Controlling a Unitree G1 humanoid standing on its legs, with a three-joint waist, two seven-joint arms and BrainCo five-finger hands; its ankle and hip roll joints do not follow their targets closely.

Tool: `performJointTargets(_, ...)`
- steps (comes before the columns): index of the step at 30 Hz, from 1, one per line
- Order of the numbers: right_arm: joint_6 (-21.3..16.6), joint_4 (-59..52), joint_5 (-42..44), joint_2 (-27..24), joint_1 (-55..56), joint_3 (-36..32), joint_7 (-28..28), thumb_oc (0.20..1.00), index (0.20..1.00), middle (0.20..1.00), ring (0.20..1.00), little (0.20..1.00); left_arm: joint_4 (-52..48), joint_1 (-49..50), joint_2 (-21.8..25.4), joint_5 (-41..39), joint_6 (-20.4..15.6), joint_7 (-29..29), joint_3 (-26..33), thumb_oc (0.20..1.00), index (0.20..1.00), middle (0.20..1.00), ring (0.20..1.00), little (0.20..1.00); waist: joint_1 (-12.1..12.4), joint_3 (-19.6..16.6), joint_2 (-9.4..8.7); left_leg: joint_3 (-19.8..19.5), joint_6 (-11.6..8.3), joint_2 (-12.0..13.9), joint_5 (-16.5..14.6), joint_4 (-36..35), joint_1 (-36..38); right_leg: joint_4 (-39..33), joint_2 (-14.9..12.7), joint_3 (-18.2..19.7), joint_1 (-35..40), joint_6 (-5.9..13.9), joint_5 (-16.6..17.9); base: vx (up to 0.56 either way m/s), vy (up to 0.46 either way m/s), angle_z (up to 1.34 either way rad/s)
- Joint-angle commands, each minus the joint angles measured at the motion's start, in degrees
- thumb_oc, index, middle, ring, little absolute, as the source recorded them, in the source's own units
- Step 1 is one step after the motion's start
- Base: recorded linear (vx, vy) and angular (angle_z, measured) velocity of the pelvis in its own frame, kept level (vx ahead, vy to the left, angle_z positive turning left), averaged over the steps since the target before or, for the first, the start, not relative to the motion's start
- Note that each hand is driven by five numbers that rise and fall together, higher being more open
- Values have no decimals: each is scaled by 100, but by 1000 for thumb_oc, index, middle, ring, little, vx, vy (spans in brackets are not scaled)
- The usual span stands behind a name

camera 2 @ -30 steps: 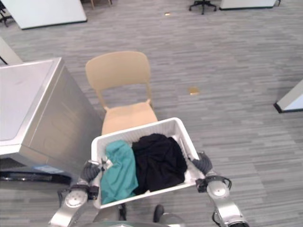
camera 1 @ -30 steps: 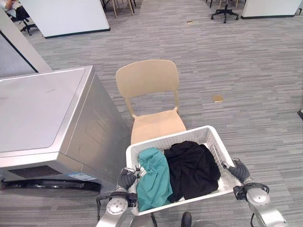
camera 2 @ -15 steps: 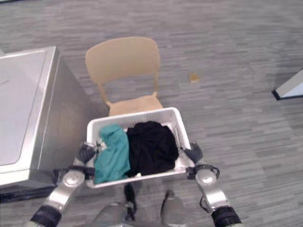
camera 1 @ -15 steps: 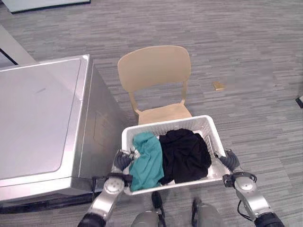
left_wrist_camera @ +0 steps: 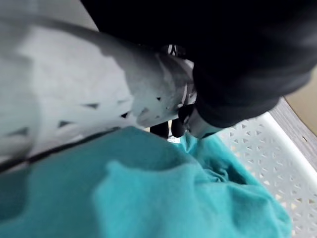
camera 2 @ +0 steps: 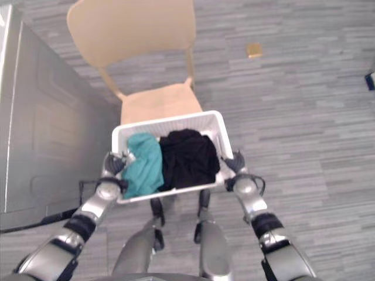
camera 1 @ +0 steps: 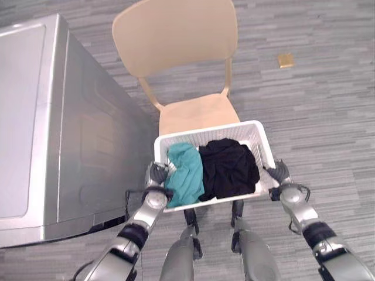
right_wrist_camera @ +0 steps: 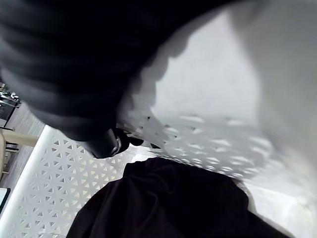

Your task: Grab the laundry basket,head to the washer,open it,put in the laundry and shut it.

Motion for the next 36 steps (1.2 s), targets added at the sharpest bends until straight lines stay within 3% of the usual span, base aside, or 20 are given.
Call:
performJointTargets(1,-538,-406,117,460,-530,349,-14,200,200,200,200,200,-393,-643,-17,121,-569,281,-127,485,485,485,485,485,136,-17,-253,-289,-280,-14,-453,458,-385,505,-334,165,-45,562,-1034,70,2,3)
performJointTargets(2,-549,-378,135,487,-565,345,-53,200,200,200,200,200,-375,-650,-15,122,-585,332,-111,583,583,583,583,583,146,10,-254,-298,-290,-8,-442,454,-380,507,-335,162,-52,563,-1032,-9,8,4)
performJointTargets(3,-552,-365,152,515,-601,361,-67,200,200,200,200,200,-363,-645,-7,149,-581,373,-96,1000,1000,1000,1000,1000,156,39,-265,-304,-295,-11,-437,451,-377,504,-336,162,-44,563,-1029,-68,23,5)
performJointTargets(4,-546,-354,145,516,-614,378,-63,297,297,297,297,297,-393,-603,-21,138,-578,376,-73,1000,1000,1000,1000,1000,163,65,-266,-268,-254,-11,-306,456,-447,477,-352,146,-103,526,-900,-59,26,4)
performJointTargets(5,-545,-361,145,529,-602,390,-55,520,520,520,520,520,-411,-545,-18,132,-567,385,-48,1000,1000,1000,1000,1000,174,65,-267,-270,-260,-8,-306,447,-429,474,-353,151,-94,523,-895,20,19,5)
performJointTargets(6,-544,-358,145,530,-593,392,-54,570,570,570,570,570,-409,-536,-21,131,-566,384,-51,1000,1000,1000,1000,1000,175,45,-260,-309,-302,-8,-432,432,-350,486,-345,173,-28,561,-1017,104,19,3)
performJointTargets(7,-528,-375,126,529,-570,407,-39,1000,1000,1000,1000,1000,-447,-460,-16,133,-559,383,-21,1000,1000,1000,1000,1000,185,39,-258,-307,-304,-7,-436,417,-327,472,-350,172,-5,557,-1015,40,39,8)
performJointTargets(8,-518,-434,110,509,-534,398,-25,1000,1000,1000,1000,1000,-512,-319,-15,84,-567,366,58,1000,1000,1000,1000,1000,218,47,-260,-256,-271,-11,-326,420,-349,437,-368,148,-15,514,-891,-39,40,8)
performJointTargets(15,-518,-772,111,352,77,134,160,1000,1000,1000,1000,1000,-1086,277,137,134,-616,148,328,1000,1000,1000,1000,1000,235,-16,-275,-245,-275,-22,-364,359,-155,422,-374,132,189,505,-945,19,22,10)
performJointTargets(25,-633,-1497,167,-447,687,-717,478,1000,1000,1000,1000,1000,-2420,1078,876,274,-847,-479,949,1000,1000,1000,1000,1000,261,-136,-314,-197,-278,-36,-487,408,39,403,-362,114,403,514,-970,16,2,2)
performJointTargets(26,-684,-1767,214,-629,949,-950,629,1000,1000,1000,1000,1000,-2766,1439,993,84,-953,-632,1258,1000,1000,1000,1000,1000,259,-195,-321,-179,-285,-33,-508,413,118,329,-333,115,499,522,-963,25,-24,-4)
performJointTargets(32,-642,-2193,105,-762,1996,-1551,948,1000,1000,1000,1000,1000,-2853,2594,706,-425,-888,-1071,1791,1000,1000,1000,1000,1000,237,-304,-310,-187,-297,-17,-523,371,331,248,-308,77,758,523,-1057,11,-33,-2)
performJointTargets(36,-548,-1942,-139,-682,2442,-1680,1075,1000,1000,1000,1000,1000,-2539,3140,510,-550,-751,-1350,1826,1000,1000,1000,1000,1000,225,-384,-272,-234,-285,-12,-516,325,524,338,-289,33,929,512,-1166,-7,-60,3)
